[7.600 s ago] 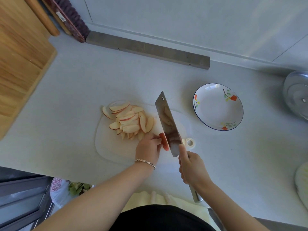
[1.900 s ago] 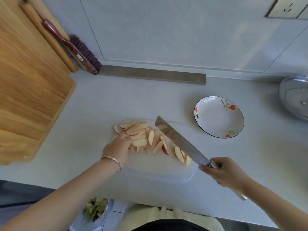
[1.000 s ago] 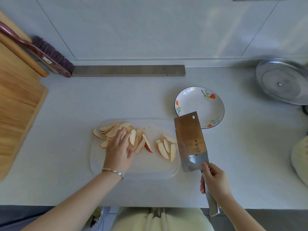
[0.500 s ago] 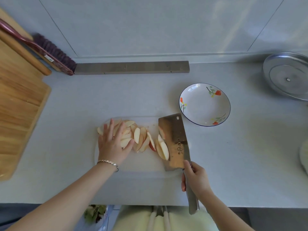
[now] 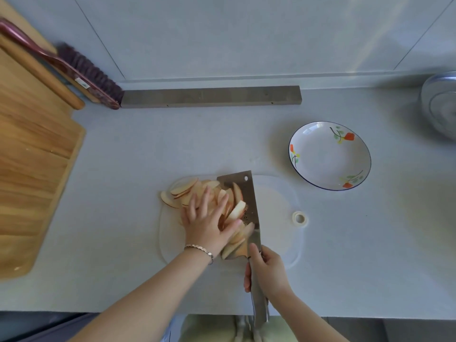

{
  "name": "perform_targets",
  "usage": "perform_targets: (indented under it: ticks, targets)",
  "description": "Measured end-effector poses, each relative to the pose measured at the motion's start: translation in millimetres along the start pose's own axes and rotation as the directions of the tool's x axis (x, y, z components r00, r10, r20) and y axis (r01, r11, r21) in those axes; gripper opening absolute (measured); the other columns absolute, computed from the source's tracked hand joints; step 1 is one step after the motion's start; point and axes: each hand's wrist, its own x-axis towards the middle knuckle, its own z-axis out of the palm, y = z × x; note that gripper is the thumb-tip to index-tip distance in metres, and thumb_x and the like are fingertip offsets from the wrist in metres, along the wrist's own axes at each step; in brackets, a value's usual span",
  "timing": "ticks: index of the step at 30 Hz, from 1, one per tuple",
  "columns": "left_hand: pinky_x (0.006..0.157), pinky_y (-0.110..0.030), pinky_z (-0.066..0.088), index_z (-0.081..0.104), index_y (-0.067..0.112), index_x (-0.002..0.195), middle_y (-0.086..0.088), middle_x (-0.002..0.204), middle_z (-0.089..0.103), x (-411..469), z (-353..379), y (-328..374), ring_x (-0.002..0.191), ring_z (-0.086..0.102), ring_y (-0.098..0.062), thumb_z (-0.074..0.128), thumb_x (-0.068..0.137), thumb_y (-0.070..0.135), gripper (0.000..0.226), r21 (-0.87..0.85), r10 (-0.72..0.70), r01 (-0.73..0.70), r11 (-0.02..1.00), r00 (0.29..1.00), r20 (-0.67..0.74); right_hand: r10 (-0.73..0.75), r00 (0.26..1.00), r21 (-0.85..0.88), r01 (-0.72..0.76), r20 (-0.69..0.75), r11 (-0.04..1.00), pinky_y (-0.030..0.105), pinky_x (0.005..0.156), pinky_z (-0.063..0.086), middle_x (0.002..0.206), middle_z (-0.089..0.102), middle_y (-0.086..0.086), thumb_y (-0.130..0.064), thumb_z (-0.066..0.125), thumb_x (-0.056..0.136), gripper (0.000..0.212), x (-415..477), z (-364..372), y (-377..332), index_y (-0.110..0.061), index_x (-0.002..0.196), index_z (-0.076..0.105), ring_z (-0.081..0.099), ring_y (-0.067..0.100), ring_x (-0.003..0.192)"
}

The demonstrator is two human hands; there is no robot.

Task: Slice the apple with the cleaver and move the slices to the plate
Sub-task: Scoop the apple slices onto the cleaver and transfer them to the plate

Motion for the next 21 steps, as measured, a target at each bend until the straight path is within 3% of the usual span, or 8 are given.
perform_targets:
  ticks: [3,9,14,16,21]
  targets:
    - [0.116,-0.053,0.005,0.026,0.054,0.135,0.011,0.156,-0.003,0,6,1,0.14,-0.012,-0.024,0.015,0.057,0.082,0.084,0.006,0.009,-0.009,1.0,1.0,-0.019,0.025,1.0,0.066,-0.025,0.001,0.997,0.027,0.036,0.041,0.049,0.049,0.012,-0.018,0.044,0.098,0.03,-2,4,-2,-0.005,0.071,0.047,0.046,0.021,0.033]
    - [0.111,-0.057,0.023,0.05,0.039,0.125,0.002,0.151,0.03,-2,19,12,0.134,0.003,-0.027,0.03,0.07,0.072,0.067,-0.056,0.097,-0.11,0.992,0.976,-0.193,0.07,0.997,0.131,-0.068,-0.012,0.989,0.025,0.039,0.04,0.049,0.05,0.01,-0.017,0.045,0.098,0.029,-8,-12,-3,-0.003,0.073,0.051,0.044,0.022,0.033]
    - [0.116,-0.051,0.01,0.041,0.042,0.132,0.008,0.156,0.012,-3,7,40,0.135,-0.008,-0.025,0.018,0.068,0.073,0.075,-0.059,0.13,-0.137,0.989,0.985,-0.113,0.057,0.998,0.177,-0.049,-0.04,0.983,0.026,0.04,0.039,0.049,0.048,0.011,-0.014,0.046,0.096,0.03,-18,-31,-14,0.0,0.071,0.053,0.041,0.021,0.033]
    - [0.116,-0.055,0.011,0.041,0.042,0.132,0.007,0.156,0.012,-1,4,55,0.132,-0.01,-0.022,0.019,0.069,0.072,0.073,-0.055,0.151,-0.158,0.986,0.981,-0.121,0.043,0.998,0.189,-0.032,-0.052,0.981,0.026,0.039,0.04,0.05,0.048,0.012,-0.013,0.046,0.096,0.029,-22,-44,-21,0.0,0.072,0.054,0.04,0.021,0.033]
    - [0.1,-0.064,0.034,0.05,0.038,0.115,-0.004,0.142,0.042,22,4,105,0.125,0.018,-0.032,0.039,0.075,0.065,0.049,-0.016,0.275,-0.304,0.952,0.882,-0.383,-0.034,0.993,0.168,0.052,-0.11,0.984,0.028,0.041,0.041,0.051,0.05,0.013,-0.015,0.045,0.096,0.028,-22,-85,-50,0.002,0.076,0.055,0.042,0.022,0.033]
